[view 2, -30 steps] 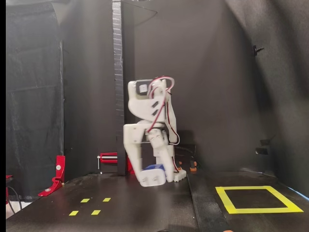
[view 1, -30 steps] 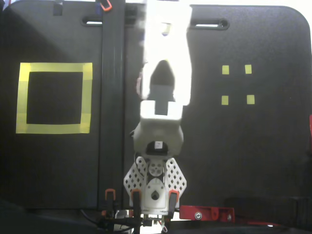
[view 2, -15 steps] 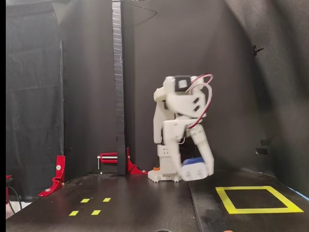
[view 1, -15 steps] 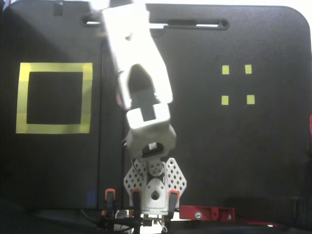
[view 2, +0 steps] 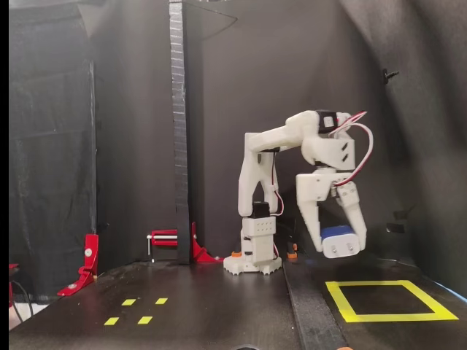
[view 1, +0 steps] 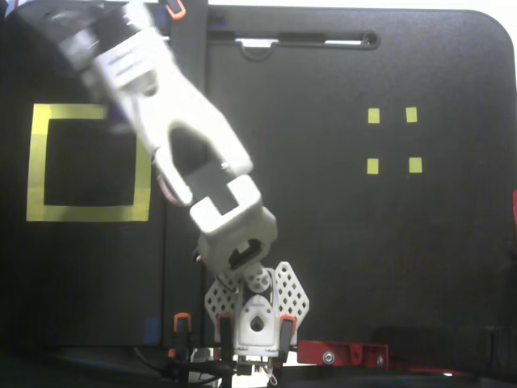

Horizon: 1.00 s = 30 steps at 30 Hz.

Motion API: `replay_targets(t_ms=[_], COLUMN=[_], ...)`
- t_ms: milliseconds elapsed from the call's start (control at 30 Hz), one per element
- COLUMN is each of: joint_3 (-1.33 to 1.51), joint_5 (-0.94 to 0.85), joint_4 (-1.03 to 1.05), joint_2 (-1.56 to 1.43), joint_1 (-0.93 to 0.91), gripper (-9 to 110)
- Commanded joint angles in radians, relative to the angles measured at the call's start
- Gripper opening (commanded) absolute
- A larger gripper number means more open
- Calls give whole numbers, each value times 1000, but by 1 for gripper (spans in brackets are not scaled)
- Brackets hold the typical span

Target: Grasp the block and place it in the designated area.

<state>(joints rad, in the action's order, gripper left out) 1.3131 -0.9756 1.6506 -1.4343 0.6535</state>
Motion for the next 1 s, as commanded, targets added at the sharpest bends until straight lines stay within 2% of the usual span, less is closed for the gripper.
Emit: replay_targets(t_ms=[0,300,633,967], joint_3=[5,44,71,69], joint_5=[34,107,114,127], joint_4=[12,6,-32,-117], joint_2=[-57,-57,-44,92], joint_1=[49,150,164,189], gripper=[23,23,23,23])
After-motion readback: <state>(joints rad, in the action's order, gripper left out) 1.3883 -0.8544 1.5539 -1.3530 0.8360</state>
